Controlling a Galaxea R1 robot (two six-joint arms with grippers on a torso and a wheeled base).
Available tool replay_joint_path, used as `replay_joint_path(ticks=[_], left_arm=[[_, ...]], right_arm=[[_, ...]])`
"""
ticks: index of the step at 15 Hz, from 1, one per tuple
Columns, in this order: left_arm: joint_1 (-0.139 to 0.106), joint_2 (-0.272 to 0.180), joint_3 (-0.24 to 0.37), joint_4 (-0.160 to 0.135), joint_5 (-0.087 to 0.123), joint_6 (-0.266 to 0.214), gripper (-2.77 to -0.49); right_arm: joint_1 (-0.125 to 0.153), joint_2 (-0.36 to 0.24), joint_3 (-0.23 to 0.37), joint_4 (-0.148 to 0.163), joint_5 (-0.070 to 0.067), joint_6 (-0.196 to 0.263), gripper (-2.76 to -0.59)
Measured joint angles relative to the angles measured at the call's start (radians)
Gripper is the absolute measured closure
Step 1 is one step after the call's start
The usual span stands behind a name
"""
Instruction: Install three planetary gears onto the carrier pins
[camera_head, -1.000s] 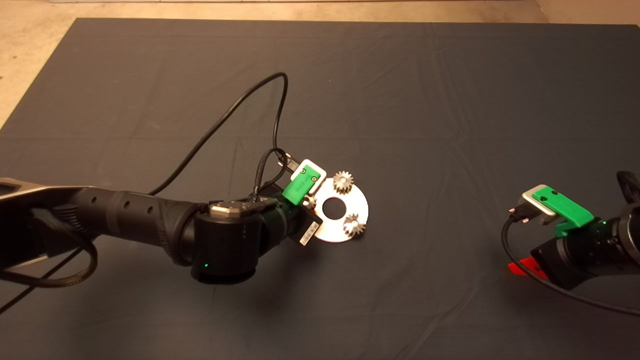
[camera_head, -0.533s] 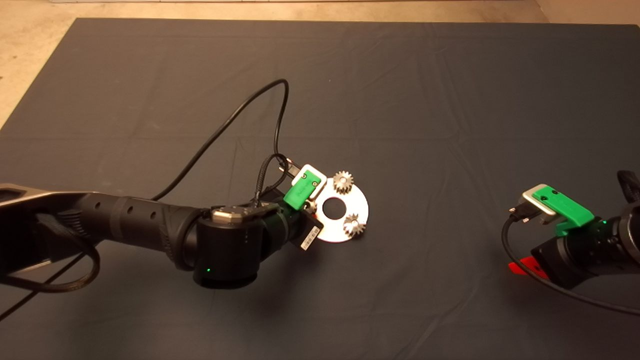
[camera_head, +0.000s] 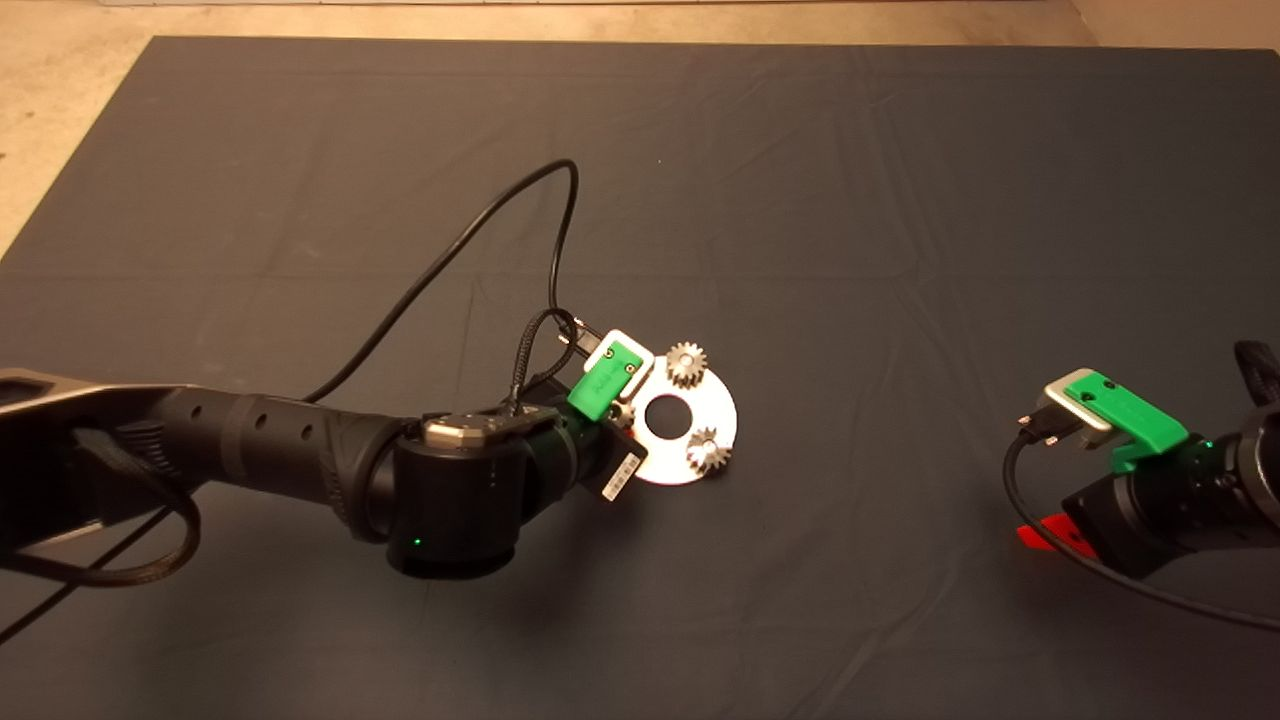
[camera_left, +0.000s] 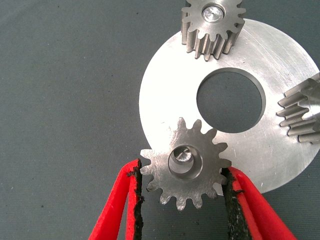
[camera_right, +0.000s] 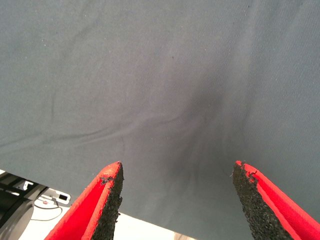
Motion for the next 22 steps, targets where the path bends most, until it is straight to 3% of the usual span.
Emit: replay_joint_path(ticks=[10,22], left_arm=[[0.009,0.004,-0.014,0.009,-0.011,-0.002,-0.86],[0.014,0.008,-0.02,0.009,-0.009,-0.011,-0.9]], right_arm=[[0.005,0.0,0.0,0.0,0.0,0.0,-1.61],[0.013,0.0,0.0,0.0,0.0,0.0,-1.61]])
